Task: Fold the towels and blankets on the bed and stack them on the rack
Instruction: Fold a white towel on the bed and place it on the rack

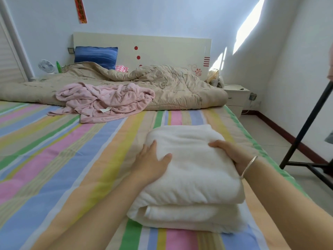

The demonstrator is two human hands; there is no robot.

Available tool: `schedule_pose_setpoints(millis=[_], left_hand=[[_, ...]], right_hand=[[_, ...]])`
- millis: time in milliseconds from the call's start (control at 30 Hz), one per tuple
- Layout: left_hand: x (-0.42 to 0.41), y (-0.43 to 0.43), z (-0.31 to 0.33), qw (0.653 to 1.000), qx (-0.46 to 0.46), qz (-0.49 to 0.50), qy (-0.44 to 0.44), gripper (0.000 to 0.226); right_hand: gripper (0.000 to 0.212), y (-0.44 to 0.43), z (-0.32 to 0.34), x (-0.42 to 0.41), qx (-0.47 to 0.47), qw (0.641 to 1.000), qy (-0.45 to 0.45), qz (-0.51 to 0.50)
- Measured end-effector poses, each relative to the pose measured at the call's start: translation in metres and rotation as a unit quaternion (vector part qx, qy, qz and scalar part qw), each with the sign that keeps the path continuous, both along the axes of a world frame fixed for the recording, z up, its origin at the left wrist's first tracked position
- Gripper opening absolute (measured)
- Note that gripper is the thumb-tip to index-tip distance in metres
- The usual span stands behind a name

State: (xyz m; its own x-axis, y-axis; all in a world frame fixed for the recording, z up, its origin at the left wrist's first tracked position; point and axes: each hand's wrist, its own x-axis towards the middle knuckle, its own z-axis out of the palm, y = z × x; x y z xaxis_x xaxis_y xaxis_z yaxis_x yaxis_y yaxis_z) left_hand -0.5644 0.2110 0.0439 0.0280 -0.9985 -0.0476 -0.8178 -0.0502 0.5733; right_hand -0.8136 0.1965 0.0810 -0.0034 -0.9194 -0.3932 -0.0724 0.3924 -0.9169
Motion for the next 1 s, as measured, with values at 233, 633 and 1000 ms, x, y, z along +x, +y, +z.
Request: schedule_pose_setpoints(millis=[233,633,1000], left_hand=[[-0.055,0.018,0.007,0.979,-0.09,-0.095,-0.158,0.063],[-0.072,0.025,-0.031,0.965,-0.02,-0.151,-0.213,0.105],[-0.041,0.038,-0.039,0.959,-0.261,-0.076,0.082,0.06]], right_hand=[[0.016,0.014,-0.025,-0.018,-0.035,0.985,0.157,-0.065],[0.058,-0.028,-0.056,0.022,-0.153,0.789,0.574,0.156],[0.065,-0.002,-0.087,-0.042,0.01,0.989,0.148,-0.005]])
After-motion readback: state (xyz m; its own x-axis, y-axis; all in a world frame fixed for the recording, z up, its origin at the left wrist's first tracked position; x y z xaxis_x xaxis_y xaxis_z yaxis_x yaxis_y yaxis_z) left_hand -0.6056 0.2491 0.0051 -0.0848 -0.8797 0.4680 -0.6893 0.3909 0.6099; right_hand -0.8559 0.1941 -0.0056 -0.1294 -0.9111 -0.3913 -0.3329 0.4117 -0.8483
